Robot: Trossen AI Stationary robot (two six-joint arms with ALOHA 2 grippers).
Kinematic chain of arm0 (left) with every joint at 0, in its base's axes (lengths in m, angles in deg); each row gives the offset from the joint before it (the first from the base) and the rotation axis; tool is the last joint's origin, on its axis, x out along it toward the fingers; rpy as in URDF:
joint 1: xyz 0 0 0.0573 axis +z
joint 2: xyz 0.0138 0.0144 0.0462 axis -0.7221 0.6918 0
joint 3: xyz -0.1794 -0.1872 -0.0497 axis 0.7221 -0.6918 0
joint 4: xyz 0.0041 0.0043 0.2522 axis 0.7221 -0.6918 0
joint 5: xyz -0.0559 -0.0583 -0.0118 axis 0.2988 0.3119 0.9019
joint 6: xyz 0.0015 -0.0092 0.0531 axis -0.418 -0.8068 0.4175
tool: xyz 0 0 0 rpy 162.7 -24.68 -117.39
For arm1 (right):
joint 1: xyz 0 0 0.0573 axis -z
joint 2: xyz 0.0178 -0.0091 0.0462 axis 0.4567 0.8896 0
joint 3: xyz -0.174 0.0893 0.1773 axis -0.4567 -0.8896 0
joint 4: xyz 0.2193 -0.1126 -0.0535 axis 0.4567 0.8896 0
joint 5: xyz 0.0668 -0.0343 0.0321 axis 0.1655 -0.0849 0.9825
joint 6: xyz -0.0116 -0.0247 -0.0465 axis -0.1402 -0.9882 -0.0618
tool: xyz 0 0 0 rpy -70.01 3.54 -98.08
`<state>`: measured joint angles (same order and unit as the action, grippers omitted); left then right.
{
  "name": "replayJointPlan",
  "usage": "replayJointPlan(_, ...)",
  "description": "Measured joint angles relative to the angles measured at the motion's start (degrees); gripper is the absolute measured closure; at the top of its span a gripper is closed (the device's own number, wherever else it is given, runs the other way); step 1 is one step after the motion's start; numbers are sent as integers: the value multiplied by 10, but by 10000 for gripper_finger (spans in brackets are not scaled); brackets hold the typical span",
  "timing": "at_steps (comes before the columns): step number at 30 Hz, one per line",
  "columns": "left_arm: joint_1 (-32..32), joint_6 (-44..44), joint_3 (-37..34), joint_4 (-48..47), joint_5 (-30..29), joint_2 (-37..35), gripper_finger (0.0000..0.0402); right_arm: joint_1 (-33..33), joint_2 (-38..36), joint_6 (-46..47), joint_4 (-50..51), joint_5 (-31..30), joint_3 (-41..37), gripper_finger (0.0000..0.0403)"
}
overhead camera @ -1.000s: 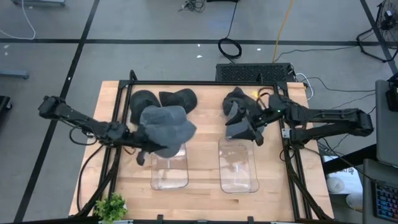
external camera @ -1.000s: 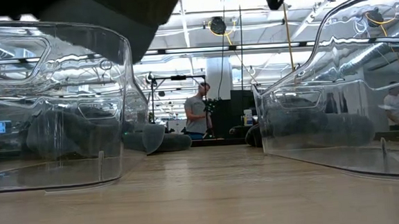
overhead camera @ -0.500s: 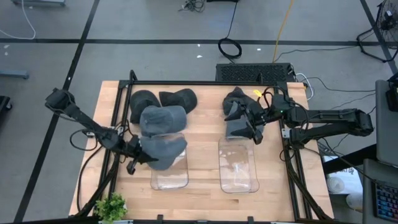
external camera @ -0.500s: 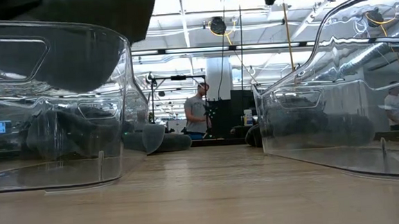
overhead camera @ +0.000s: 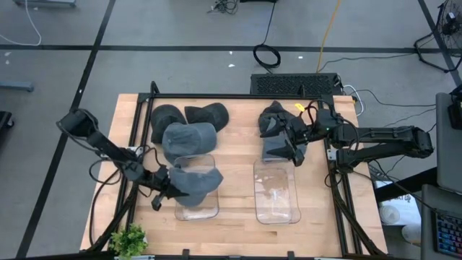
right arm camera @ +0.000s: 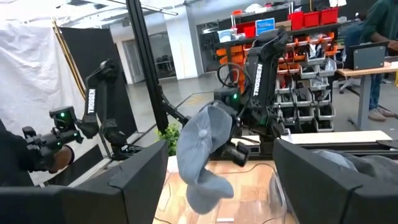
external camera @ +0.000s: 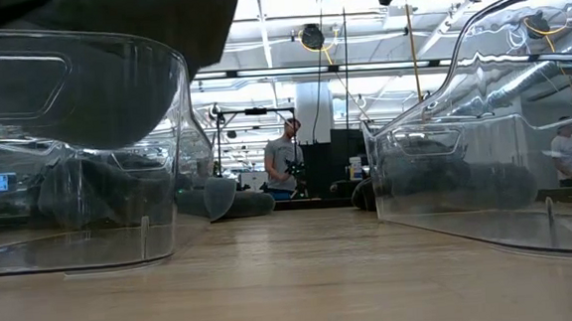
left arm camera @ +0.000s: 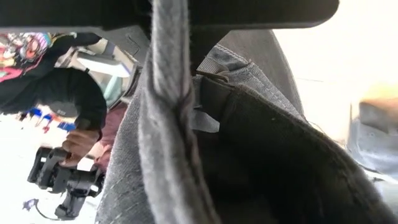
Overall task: Pick & Place hat
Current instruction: Put the top gray cap into the left transparent bin
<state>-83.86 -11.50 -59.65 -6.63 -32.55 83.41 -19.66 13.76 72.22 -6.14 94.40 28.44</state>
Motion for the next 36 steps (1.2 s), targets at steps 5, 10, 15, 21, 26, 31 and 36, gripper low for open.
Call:
replayJointPlan(5, 0, 12, 12, 78, 12, 88, 394, 0, 0, 0, -2, 0, 0, 124)
replayJointPlan(10, 1, 20, 42, 81, 43, 138, 394, 0, 0, -2, -2, 0, 0, 124)
replayJointPlan(15, 1, 5, 46, 76, 43, 162, 394, 0, 0, -2, -2, 0, 0, 124)
replayJointPlan(21, 1, -15, 45, 51, 13, 162, 321, 0, 0, -1, -2, 0, 0, 124)
replayJointPlan(26, 1, -27, 45, 20, -41, 162, 233, 0, 0, 0, -1, 2, 0, 124)
replayJointPlan(31, 1, -19, 45, 18, -51, 162, 149, 0, 0, 0, -1, 2, 0, 124)
replayJointPlan(36, 1, -44, 45, 11, -29, 150, 88, 0, 0, 0, -1, 2, 0, 124)
